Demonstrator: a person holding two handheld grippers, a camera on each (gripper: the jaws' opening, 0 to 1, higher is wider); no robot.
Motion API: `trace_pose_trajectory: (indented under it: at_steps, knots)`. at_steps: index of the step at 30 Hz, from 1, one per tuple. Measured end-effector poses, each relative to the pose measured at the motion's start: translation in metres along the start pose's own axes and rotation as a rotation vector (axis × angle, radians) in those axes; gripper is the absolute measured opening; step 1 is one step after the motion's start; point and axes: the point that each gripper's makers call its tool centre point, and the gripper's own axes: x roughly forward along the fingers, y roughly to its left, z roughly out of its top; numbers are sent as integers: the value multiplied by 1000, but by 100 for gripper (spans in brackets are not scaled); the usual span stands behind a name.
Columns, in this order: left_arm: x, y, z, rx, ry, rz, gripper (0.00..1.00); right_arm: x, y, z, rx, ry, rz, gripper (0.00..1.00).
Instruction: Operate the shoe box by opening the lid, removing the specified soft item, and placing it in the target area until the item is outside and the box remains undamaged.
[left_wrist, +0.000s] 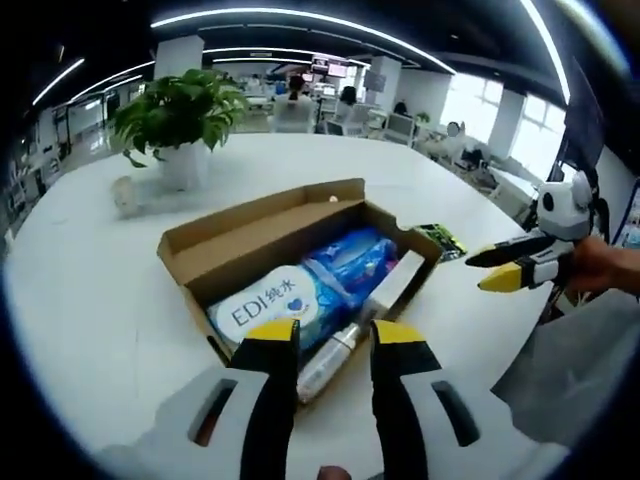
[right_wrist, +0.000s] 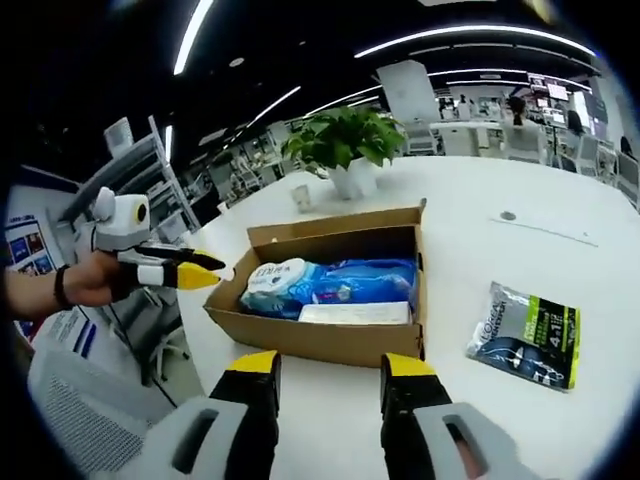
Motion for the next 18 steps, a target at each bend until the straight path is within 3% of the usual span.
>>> trace_pose_trajectory:
  at_steps: [18]
  knots:
    - [5,31,0,104,56,-15,29,39,16,37,-115,34,63,39]
